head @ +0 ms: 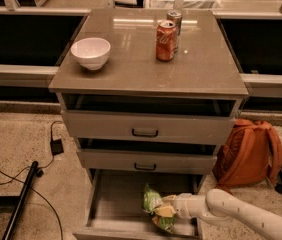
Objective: Place green rice chip bag into bottom drawer
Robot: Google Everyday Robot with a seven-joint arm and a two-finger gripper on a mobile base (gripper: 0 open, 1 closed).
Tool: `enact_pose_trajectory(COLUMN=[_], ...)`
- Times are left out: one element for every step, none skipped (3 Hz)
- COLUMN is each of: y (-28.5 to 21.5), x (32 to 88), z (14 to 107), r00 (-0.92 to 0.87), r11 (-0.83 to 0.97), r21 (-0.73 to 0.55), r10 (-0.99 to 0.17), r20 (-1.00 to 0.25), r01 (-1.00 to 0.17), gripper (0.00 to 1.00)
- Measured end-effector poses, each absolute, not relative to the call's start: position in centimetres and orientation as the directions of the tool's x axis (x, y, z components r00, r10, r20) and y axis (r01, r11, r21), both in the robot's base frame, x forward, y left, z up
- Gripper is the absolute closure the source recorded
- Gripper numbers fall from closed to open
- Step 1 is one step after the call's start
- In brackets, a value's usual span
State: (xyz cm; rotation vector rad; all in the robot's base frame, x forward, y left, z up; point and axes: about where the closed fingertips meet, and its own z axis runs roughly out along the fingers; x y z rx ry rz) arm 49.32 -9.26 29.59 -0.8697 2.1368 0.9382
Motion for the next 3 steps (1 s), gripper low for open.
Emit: enact_pose_trajectory(y=[-8.49, -8.44, -8.43], x=[49.68, 49.80, 49.80], z=[28.83, 28.68, 28.68], r00=[-0.605, -0.609, -0.609], r11=[0.555, 0.562, 0.562], r21=[0.386, 0.386, 0.386], r10=[-0.286, -0.283, -0.283], r20=[-0.743, -0.741, -0.741], r01=[-0.737, -0.731, -0.731], gripper=[0.38, 0.15, 0.00])
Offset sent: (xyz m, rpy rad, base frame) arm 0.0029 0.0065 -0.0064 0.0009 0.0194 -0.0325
